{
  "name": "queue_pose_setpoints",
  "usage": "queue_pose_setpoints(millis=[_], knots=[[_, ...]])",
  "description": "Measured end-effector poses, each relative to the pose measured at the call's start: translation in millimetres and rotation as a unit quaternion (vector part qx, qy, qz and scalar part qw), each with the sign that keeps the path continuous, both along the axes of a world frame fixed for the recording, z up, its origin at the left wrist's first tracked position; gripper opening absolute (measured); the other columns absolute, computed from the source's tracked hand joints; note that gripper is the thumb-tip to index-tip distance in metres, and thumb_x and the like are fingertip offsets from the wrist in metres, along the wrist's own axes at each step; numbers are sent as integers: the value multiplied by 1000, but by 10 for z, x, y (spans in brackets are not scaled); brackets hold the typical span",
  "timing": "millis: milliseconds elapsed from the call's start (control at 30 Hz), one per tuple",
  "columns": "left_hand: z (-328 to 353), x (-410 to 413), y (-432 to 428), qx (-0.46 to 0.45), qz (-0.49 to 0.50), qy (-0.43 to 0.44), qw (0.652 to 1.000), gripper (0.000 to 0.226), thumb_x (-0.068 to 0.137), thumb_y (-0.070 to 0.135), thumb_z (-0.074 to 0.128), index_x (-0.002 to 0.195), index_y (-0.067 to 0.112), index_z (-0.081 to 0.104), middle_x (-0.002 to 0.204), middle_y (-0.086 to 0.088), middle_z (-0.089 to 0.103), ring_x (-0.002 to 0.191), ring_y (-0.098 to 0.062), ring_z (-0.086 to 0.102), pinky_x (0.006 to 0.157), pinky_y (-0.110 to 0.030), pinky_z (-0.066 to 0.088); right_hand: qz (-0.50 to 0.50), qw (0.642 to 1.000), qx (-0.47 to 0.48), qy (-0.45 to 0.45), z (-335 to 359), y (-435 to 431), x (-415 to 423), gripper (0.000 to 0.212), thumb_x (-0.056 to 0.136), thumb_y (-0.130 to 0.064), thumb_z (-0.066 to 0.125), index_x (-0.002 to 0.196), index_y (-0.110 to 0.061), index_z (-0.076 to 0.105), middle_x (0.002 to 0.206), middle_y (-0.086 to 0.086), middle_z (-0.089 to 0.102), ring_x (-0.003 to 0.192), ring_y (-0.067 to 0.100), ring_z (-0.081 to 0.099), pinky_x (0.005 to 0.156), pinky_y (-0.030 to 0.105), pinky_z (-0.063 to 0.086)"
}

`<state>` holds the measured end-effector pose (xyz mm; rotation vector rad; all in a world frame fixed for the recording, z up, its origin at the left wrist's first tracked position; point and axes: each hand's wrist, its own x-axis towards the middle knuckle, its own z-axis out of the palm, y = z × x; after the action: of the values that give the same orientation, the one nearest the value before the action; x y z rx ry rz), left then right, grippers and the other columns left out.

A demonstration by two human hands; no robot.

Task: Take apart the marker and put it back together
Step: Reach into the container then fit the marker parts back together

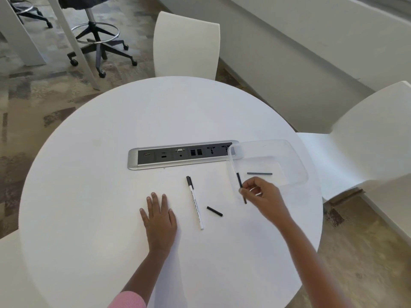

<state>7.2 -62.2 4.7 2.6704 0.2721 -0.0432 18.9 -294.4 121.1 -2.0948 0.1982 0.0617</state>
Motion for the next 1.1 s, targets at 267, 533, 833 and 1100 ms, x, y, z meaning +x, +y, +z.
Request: queue_pose_setpoints(millis=[267,533,833,1100], knots=[[157,73,-214,1,-51,-59,997,6,75,2,65,80,-1,67,94,-24,65,88,-42,61,68,-43,51,-42,995,21,88,-592,451,-295,22,79,-5,60,70,-23,52,67,-3,57,45,-6,50,46,4,38],[116,168,-388,82,-64,56,993,45,89,50,39,90,13,64,101,-4,56,95,-22,50,78,-31,39,-56,992,19,111,-720,539,-440,17,79,-6,59,71,-20,52,69,-4,57,46,-7,52,46,3,38],[204,182,-423,60,-83,101,990,32,90,32,41,89,8,62,98,-6,64,93,-25,56,78,-32,38,-80,990,20,116,-734,543,-558,12,80,-9,59,74,-18,54,75,-2,60,61,9,57,52,6,42],[377,232,-330,-304,63,130,942,41,86,20,54,50,12,37,52,-1,40,53,-19,36,49,-28,28,-112,987,84,80,-502,513,-546,18,78,0,57,71,-16,54,72,3,61,70,19,61,69,32,56]])
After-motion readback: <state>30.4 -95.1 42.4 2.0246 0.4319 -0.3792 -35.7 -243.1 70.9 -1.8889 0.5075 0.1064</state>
